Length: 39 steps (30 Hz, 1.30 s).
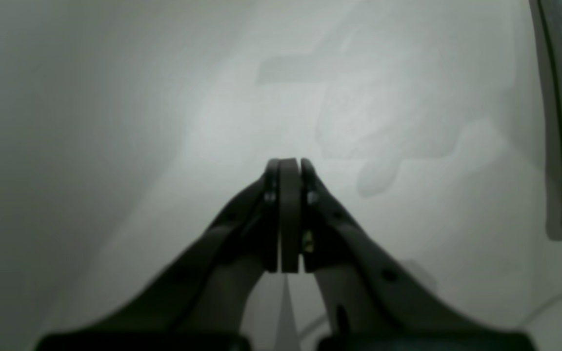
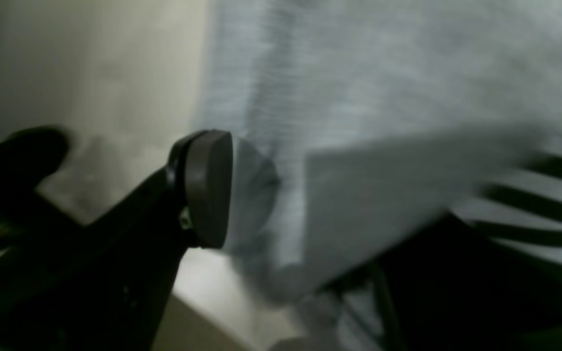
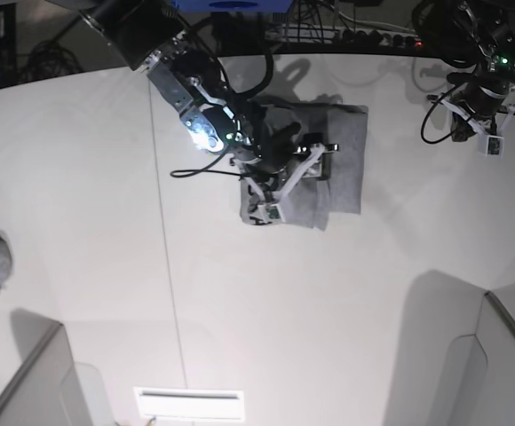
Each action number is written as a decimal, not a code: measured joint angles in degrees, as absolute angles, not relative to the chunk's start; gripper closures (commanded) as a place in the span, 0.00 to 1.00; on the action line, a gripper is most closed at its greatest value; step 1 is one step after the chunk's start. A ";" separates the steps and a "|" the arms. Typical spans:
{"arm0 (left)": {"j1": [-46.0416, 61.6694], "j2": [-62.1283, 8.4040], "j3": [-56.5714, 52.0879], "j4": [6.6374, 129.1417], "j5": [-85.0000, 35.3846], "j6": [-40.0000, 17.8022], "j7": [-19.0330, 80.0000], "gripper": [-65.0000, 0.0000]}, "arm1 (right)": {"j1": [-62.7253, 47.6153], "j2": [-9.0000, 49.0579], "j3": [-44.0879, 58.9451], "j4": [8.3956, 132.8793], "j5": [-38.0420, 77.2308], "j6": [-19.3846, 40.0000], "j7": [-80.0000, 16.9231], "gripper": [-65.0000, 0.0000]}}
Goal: Fold the T-shirt properly
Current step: 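Lay the collar end down and open the right gripper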
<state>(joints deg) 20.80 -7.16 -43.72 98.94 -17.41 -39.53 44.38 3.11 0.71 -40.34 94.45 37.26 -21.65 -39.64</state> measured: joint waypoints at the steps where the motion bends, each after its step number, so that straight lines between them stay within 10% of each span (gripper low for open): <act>1: 20.80 -7.18 -43.72 98.94 -17.41 -39.53 44.38 1.00 | 3.25 0.47 -40.40 95.77 37.58 -22.22 -40.80 0.50; 23: 20.64 -8.47 -43.77 98.94 -17.45 -39.53 44.38 1.00 | 15.90 -5.61 -62.17 85.21 37.76 -25.02 -45.82 0.50; 31: 20.29 -9.13 -48.23 98.94 -17.91 -39.53 44.38 1.00 | 18.76 -1.04 -61.60 99.37 38.20 -24.45 -45.04 0.51; 37: 20.67 -8.75 -48.05 98.94 -18.11 -39.57 44.38 1.00 | 10.79 7.55 -46.89 102.06 37.26 -25.06 -42.92 1.00; 39: 20.64 -8.84 -48.03 98.94 -18.09 -39.57 44.38 1.00 | 8.25 9.26 -43.55 103.48 37.50 -23.40 -39.79 1.00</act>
